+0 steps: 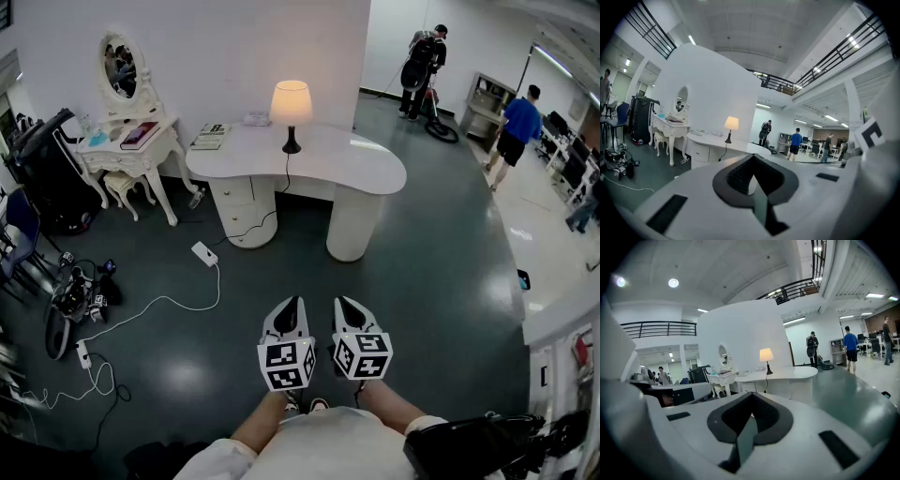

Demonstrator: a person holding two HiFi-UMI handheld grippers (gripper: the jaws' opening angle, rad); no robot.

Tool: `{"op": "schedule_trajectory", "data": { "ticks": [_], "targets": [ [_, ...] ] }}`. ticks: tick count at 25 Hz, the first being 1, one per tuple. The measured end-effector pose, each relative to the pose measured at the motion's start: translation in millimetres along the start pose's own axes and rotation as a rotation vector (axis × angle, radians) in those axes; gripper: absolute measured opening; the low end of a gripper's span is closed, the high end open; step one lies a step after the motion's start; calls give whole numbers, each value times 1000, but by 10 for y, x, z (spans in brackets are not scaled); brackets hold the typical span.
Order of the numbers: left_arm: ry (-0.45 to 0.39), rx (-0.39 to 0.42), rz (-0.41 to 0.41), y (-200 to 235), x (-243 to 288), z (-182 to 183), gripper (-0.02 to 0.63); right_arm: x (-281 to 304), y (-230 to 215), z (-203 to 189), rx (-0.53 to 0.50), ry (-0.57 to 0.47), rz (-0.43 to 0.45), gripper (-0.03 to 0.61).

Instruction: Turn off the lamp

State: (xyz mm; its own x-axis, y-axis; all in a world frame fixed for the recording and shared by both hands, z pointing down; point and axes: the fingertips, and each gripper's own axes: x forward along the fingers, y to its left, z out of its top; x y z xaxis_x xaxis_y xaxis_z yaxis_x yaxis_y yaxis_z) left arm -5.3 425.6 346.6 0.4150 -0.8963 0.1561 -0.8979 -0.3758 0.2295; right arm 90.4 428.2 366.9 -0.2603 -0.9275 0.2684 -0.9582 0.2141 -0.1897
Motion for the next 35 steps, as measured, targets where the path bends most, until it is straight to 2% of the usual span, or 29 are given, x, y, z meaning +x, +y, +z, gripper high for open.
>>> {"op": "schedule_trajectory", "data": {
  "ticks": [16,27,35],
  "targets": [
    [14,2,24,151,18,-1,9,132,-4,-52,43,30,0,-2],
    [32,-8,16,607,267,-4,9,548,64,-158,75,60,-48,-2],
    [41,14,-21,765,396,20,9,717,39,-104,106,31,-103,-2]
  ]
}}
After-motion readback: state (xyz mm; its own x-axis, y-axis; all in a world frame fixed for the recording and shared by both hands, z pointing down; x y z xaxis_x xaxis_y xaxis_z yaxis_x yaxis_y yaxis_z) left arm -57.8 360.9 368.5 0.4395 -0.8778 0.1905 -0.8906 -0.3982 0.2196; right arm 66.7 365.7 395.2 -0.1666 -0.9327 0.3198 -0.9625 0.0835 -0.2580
